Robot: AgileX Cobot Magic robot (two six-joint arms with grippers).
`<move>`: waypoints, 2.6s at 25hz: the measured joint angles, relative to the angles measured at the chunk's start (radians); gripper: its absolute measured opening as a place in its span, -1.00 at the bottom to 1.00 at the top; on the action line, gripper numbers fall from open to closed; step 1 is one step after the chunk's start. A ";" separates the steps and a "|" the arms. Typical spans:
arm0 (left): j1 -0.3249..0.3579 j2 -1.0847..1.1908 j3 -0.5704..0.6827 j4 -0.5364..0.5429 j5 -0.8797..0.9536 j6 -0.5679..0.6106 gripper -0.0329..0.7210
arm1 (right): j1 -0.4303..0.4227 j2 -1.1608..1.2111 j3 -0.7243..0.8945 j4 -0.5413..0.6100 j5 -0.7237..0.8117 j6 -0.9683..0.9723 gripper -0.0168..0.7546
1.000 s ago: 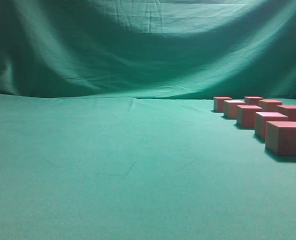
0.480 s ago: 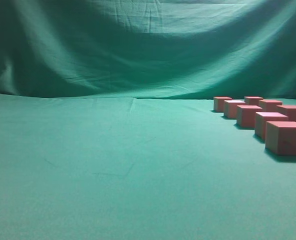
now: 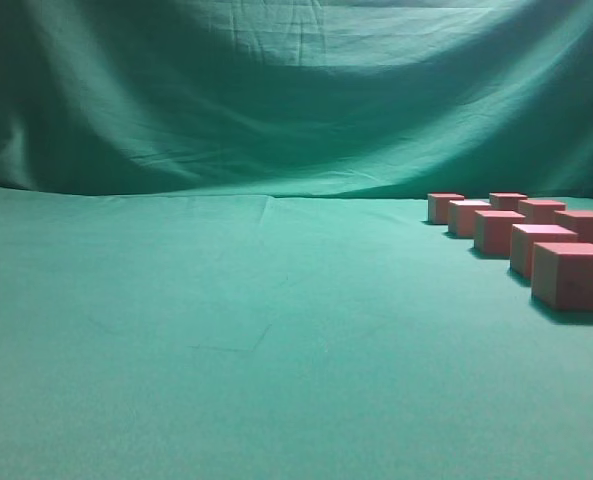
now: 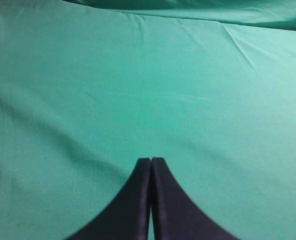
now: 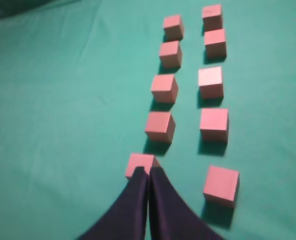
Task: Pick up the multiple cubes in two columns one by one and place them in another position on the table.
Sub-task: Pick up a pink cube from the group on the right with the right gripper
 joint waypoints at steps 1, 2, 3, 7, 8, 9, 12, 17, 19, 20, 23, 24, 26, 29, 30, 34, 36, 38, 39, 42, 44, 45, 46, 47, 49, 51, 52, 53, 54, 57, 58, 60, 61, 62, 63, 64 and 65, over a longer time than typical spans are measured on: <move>0.000 0.000 0.000 0.000 0.000 0.000 -0.91 | 0.000 0.030 -0.035 0.014 0.049 -0.065 -0.96; 0.000 0.000 0.000 0.000 0.000 0.000 -0.91 | 0.000 0.077 -0.066 0.024 0.096 -0.111 -0.96; 0.000 0.000 0.000 0.000 0.000 0.000 -0.91 | 0.000 0.114 -0.113 0.029 0.164 -0.150 -0.96; 0.000 0.000 0.000 0.000 0.000 0.000 -0.91 | 0.000 0.303 -0.240 0.031 0.334 -0.155 -0.96; 0.000 0.000 0.000 0.000 0.000 0.000 -0.91 | 0.000 0.341 -0.268 0.031 0.359 -0.148 -0.96; 0.000 0.000 0.000 0.000 0.000 0.000 -0.91 | 0.000 0.385 -0.289 0.031 0.374 -0.145 -0.96; 0.000 0.000 0.000 0.000 0.000 0.000 -0.91 | 0.002 0.486 -0.350 0.031 0.384 -0.131 -0.96; 0.000 0.000 0.000 0.000 0.000 0.000 -0.91 | 0.131 0.617 -0.427 -0.060 0.379 -0.046 -0.96; 0.000 0.000 0.000 0.000 0.000 0.000 -0.91 | 0.206 0.665 -0.456 -0.167 0.371 0.057 -0.96; 0.000 0.000 0.000 0.000 0.000 0.000 -0.91 | 0.251 0.692 -0.468 -0.231 0.368 0.116 -0.96; 0.000 0.000 0.000 0.000 0.000 0.000 -0.91 | 0.358 0.775 -0.502 -0.398 0.366 0.298 -0.96; 0.000 0.000 0.000 0.000 0.000 0.000 -0.91 | 0.380 0.798 -0.510 -0.430 0.365 0.335 -0.96; 0.000 0.000 0.000 0.000 0.000 0.000 -0.91 | 0.409 0.849 -0.517 -0.471 0.358 0.371 -0.96; 0.000 0.000 0.000 0.000 0.000 0.000 -0.91 | 0.417 0.904 -0.520 -0.493 0.339 0.421 -0.96; 0.000 0.000 0.000 0.000 0.000 0.000 -0.91 | 0.418 0.922 -0.520 -0.500 0.330 0.443 -0.96; 0.000 0.000 0.000 0.000 0.000 0.000 -0.91 | 0.420 0.960 -0.520 -0.527 0.304 0.483 -0.43; 0.000 0.000 0.000 0.000 0.000 0.000 -0.91 | 0.420 0.964 -0.520 -0.535 0.276 0.511 -0.12; 0.000 0.000 0.000 0.000 0.000 0.000 -0.91 | 0.420 0.971 -0.520 -0.558 0.245 0.559 0.16; 0.000 0.000 0.000 0.000 0.000 0.000 -0.91 | 0.420 0.979 -0.520 -0.572 0.231 0.593 0.28; 0.000 0.000 0.000 0.000 0.000 0.000 -0.91 | 0.420 1.015 -0.520 -0.605 0.222 0.645 0.29; 0.000 0.000 0.000 0.000 0.000 0.000 -0.91 | 0.420 1.043 -0.520 -0.614 0.217 0.665 0.29; 0.000 0.000 0.000 0.000 0.000 0.000 -0.91 | 0.420 1.054 -0.520 -0.619 0.211 0.675 0.36; 0.000 0.000 0.000 0.000 0.000 0.000 -0.91 | 0.420 1.067 -0.520 -0.624 0.202 0.687 0.36; 0.000 0.000 0.000 0.000 0.000 0.000 -0.91 | 0.420 1.080 -0.520 -0.636 0.192 0.699 0.36; 0.000 0.000 0.000 0.000 0.000 0.000 -0.91 | 0.420 1.105 -0.520 -0.667 0.179 0.735 0.36; 0.000 0.000 0.000 0.000 0.000 0.000 -0.91 | 0.420 1.123 -0.520 -0.698 0.171 0.762 0.36; 0.000 0.000 0.000 0.000 0.000 0.000 -0.91 | 0.420 1.134 -0.520 -0.710 0.168 0.773 0.36; 0.000 0.000 0.000 0.000 0.000 0.000 -0.91 | 0.420 1.141 -0.520 -0.718 0.162 0.777 0.36; 0.000 0.000 0.000 0.000 0.000 0.000 -0.91 | 0.420 1.146 -0.520 -0.725 0.156 0.782 0.36; 0.000 0.000 0.000 0.000 0.000 0.000 -0.91 | 0.420 1.169 -0.521 -0.734 0.139 0.784 0.21; 0.000 0.000 0.000 0.000 0.000 0.000 -0.91 | 0.420 1.173 -0.521 -0.734 0.136 0.786 0.10; 0.000 0.000 0.000 0.000 0.000 0.000 -0.91 | 0.420 1.175 -0.521 -0.734 0.131 0.786 -0.14; 0.000 0.000 0.000 0.000 0.000 0.000 -0.91 | 0.420 1.175 -0.521 -0.734 0.125 0.787 -0.25; 0.000 0.000 0.000 0.000 0.000 0.000 -0.91 | 0.420 1.175 -0.523 -0.736 0.125 0.788 -0.25; 0.000 0.000 0.000 0.000 0.000 0.000 -0.91 | 0.420 1.175 -0.523 -0.736 0.122 0.789 -0.25; 0.000 0.000 0.000 0.000 0.000 0.000 -0.91 | 0.420 1.175 -0.523 -0.736 0.122 0.789 -0.25; 0.000 0.000 0.000 0.000 0.000 0.000 -0.91 | 0.420 1.175 -0.523 -0.736 0.122 0.789 -0.25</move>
